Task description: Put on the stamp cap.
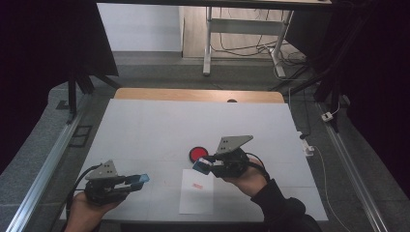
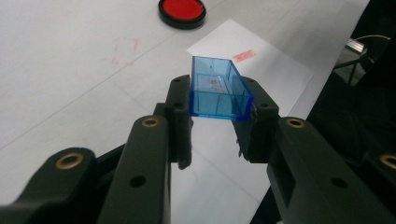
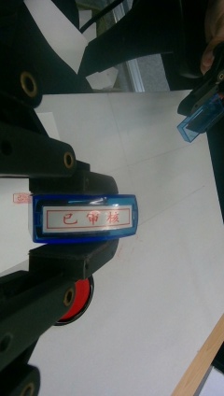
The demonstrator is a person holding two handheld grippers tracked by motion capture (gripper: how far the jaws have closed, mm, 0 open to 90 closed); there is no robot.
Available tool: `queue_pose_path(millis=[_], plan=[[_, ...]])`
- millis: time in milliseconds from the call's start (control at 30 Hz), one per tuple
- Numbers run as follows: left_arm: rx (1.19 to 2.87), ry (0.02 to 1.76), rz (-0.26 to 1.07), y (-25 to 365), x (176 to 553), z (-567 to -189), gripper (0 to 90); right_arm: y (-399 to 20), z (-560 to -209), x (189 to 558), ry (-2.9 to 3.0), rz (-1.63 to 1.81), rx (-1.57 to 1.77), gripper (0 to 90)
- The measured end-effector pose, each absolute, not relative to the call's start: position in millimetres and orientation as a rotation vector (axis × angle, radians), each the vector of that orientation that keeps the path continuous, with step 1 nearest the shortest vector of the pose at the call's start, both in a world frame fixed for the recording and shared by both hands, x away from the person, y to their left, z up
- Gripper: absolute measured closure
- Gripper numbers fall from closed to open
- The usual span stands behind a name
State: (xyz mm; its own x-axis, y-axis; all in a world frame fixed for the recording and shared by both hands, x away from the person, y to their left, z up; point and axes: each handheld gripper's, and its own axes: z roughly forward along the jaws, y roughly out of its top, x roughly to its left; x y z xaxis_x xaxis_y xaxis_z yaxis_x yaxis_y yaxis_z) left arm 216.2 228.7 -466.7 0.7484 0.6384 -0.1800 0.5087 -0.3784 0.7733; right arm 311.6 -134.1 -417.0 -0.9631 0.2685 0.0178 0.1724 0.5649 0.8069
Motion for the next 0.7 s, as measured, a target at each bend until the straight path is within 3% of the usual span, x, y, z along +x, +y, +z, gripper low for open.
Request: queue_pose_path(millis=[700], plan=[[2.091, 0.707, 0.159, 187.2, 246.0, -454.4, 68.4, -137.2, -409.6, 314.0, 2.681, 1.383, 0.341, 70.1]])
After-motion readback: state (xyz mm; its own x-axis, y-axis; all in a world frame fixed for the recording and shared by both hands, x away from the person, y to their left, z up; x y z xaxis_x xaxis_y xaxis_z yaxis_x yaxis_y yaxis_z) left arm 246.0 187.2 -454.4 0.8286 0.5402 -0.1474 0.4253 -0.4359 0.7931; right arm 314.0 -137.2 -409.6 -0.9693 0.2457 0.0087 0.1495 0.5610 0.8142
